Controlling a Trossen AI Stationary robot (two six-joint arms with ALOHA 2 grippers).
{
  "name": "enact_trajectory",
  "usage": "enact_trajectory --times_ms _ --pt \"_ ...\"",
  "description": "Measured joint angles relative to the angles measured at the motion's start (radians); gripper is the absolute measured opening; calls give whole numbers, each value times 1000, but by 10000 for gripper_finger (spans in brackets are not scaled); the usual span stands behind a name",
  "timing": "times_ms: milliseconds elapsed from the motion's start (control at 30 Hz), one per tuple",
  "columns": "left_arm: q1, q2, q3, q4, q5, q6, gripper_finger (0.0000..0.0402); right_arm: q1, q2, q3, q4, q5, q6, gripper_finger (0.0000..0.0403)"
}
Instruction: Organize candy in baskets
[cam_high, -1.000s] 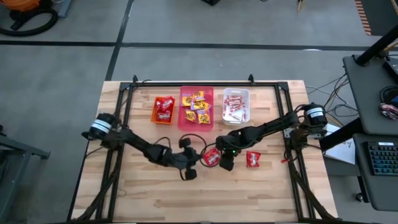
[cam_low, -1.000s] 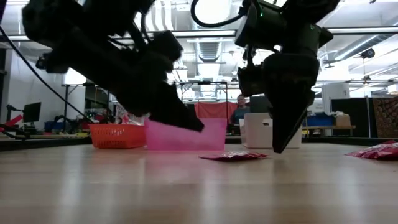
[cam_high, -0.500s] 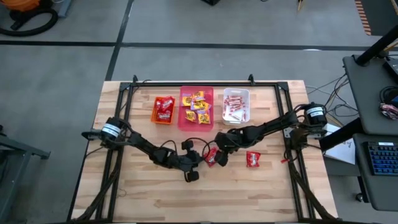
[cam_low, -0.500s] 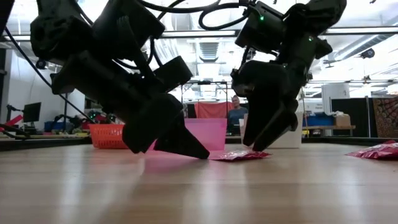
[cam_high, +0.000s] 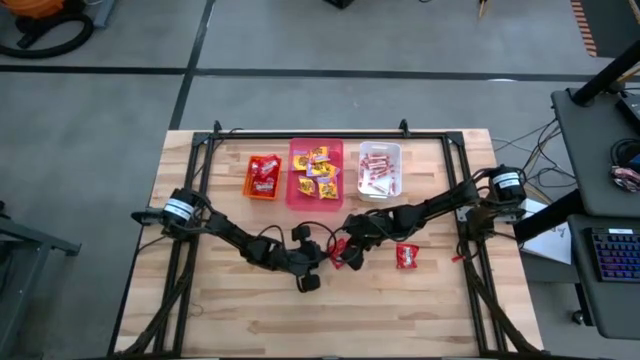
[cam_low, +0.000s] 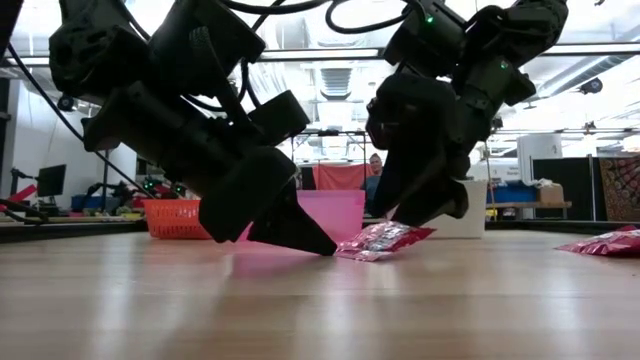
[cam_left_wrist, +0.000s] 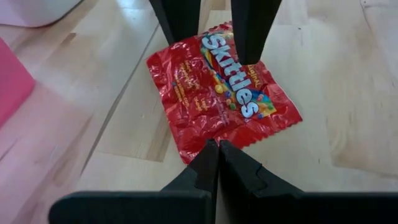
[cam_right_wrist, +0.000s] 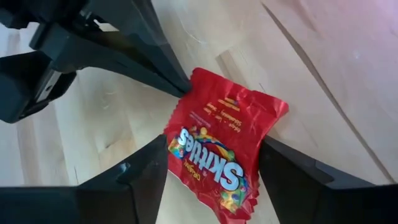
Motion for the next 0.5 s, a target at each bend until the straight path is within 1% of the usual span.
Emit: enact_trajectory --times_ms 367,500 --pt "0 1 0 -1 1 -21 0 2 0 0 4 1 -31 148" --pt "0 2 -2 5 1 -22 0 2 0 0 13 1 -37 125"
